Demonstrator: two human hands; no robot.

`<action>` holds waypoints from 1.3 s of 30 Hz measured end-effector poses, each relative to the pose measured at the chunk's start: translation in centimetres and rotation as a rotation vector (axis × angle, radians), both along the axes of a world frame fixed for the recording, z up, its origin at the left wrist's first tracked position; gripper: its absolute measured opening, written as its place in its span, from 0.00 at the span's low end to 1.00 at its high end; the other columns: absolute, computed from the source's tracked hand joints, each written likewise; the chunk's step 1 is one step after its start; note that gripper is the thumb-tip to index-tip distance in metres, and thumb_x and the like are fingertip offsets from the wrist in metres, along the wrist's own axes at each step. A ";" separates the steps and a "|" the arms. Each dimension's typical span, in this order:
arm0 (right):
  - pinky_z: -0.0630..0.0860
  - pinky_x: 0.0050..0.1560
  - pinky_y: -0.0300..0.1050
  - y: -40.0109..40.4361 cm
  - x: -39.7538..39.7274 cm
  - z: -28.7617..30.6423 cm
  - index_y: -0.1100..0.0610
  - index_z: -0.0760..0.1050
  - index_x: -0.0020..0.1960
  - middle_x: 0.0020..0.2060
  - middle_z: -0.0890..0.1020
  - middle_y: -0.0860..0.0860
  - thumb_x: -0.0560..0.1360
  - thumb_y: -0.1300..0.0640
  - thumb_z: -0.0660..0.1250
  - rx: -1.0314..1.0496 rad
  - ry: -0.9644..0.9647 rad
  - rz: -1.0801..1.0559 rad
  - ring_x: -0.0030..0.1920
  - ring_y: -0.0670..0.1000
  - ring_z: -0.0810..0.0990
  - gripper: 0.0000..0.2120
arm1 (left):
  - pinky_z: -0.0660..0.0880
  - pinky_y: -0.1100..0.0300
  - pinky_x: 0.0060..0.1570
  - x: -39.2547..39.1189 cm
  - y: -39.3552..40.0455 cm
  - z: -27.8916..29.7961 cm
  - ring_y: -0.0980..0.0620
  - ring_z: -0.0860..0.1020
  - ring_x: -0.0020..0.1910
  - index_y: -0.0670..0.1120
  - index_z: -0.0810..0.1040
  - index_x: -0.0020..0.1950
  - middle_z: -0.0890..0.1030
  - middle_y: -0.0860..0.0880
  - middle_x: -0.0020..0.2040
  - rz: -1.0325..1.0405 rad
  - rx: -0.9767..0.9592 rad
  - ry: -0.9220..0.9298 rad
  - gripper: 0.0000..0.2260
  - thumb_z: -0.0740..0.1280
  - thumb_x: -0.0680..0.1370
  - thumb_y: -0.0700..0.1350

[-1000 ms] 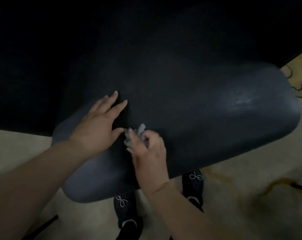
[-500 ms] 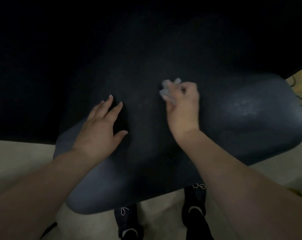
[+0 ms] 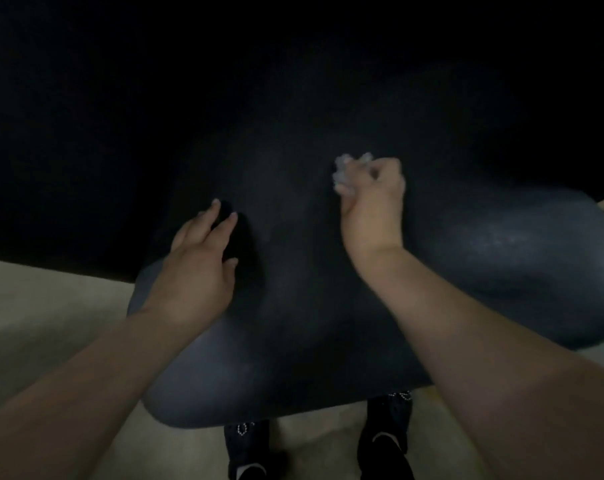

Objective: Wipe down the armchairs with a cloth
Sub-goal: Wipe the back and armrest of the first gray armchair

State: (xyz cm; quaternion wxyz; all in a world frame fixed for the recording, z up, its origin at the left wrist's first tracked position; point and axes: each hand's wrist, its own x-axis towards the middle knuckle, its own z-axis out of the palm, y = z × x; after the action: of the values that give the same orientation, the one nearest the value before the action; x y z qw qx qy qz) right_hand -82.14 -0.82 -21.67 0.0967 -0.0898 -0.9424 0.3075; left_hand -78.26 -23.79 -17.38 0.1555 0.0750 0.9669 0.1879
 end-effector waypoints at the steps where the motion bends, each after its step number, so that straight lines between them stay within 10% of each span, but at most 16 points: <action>1: 0.67 0.59 0.50 -1.6 0.3 0.1 0.50 0.74 0.63 0.60 0.71 0.59 0.76 0.58 0.63 -0.046 -0.019 0.029 0.60 0.57 0.68 0.16 | 0.48 0.63 0.69 0.1 -0.2 0.0 0.47 0.53 0.75 0.49 0.61 0.77 0.53 0.49 0.79 0.015 0.002 -0.006 0.28 0.66 0.78 0.41; 9: 0.78 0.43 0.53 -4.0 11.2 0.4 0.52 0.77 0.63 0.48 0.77 0.58 0.72 0.58 0.70 0.091 0.042 0.553 0.45 0.61 0.76 0.19 | 0.47 0.62 0.70 1.5 0.5 0.6 0.48 0.52 0.75 0.50 0.60 0.77 0.53 0.52 0.79 -0.012 0.007 -0.009 0.28 0.65 0.78 0.41; 15: 0.71 0.43 0.30 9.4 9.7 0.7 0.55 0.75 0.45 0.37 0.76 0.42 0.75 0.49 0.69 -0.181 0.022 -0.200 0.41 0.34 0.76 0.09 | 0.47 0.60 0.72 2.7 4.7 0.5 0.45 0.55 0.75 0.46 0.62 0.76 0.55 0.47 0.78 -0.143 -0.001 0.000 0.29 0.67 0.77 0.41; 21: 0.76 0.42 0.40 15.7 8.9 2.1 0.53 0.67 0.43 0.39 0.78 0.49 0.77 0.49 0.65 -0.485 0.048 -0.696 0.42 0.46 0.81 0.11 | 0.47 0.58 0.74 3.7 8.1 0.2 0.45 0.55 0.75 0.47 0.61 0.76 0.55 0.47 0.78 -0.190 -0.012 -0.001 0.29 0.67 0.77 0.42; 29: 0.77 0.56 0.55 4.7 15.1 2.3 0.47 0.73 0.42 0.48 0.76 0.44 0.69 0.37 0.69 -0.682 -0.382 -0.195 0.50 0.49 0.79 0.14 | 0.47 0.61 0.73 4.7 8.7 3.9 0.47 0.54 0.75 0.49 0.58 0.77 0.52 0.50 0.79 -0.202 -0.098 -0.066 0.29 0.64 0.78 0.46; 33: 0.69 0.55 0.38 6.2 13.5 7.2 0.42 0.77 0.55 0.58 0.75 0.52 0.75 0.50 0.67 -0.567 -0.325 -0.104 0.58 0.51 0.74 0.10 | 0.57 0.57 0.72 4.5 7.5 9.1 0.48 0.59 0.73 0.50 0.62 0.76 0.60 0.51 0.77 -0.126 -0.113 -0.057 0.27 0.66 0.77 0.46; 39: 0.72 0.32 0.26 7.0 10.1 18.6 0.43 0.74 0.61 0.49 0.66 0.39 0.77 0.58 0.67 -0.521 -0.232 -0.011 0.44 0.35 0.73 0.16 | 0.60 0.55 0.71 4.3 5.2 18.8 0.48 0.63 0.70 0.46 0.66 0.74 0.67 0.49 0.73 0.055 -0.096 0.008 0.26 0.65 0.76 0.43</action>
State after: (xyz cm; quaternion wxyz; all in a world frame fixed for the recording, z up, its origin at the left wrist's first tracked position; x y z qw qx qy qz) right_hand -72.05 6.18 -3.07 -0.0365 -0.1512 -0.8357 0.5267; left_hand -73.96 -18.60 1.46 0.1497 0.0417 0.9772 0.1450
